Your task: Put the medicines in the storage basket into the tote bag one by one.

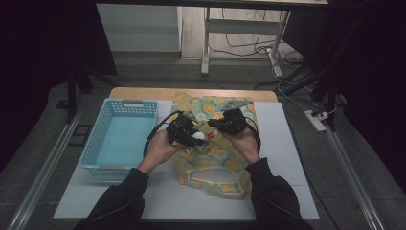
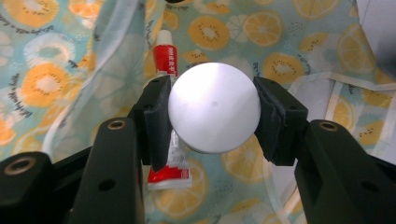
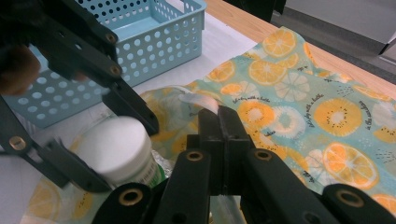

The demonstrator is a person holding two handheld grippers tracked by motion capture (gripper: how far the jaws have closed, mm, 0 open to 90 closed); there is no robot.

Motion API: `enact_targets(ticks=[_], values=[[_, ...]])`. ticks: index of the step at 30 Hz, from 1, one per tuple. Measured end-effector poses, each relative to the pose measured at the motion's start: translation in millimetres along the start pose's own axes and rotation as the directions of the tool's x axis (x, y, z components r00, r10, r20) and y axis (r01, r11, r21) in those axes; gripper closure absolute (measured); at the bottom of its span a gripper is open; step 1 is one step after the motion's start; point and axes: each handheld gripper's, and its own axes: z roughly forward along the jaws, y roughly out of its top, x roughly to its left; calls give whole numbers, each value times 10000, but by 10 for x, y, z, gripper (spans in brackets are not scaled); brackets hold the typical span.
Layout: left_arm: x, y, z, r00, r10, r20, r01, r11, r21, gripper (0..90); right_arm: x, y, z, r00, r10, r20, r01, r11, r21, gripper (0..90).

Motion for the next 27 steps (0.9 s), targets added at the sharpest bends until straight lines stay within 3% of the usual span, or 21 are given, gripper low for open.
enact_targets(ticks=[27], values=[[-85,183,436,9994,353,27,-352,9992,-204,504,-8,-6,15,10000,-13,50,12,10000,61,900]])
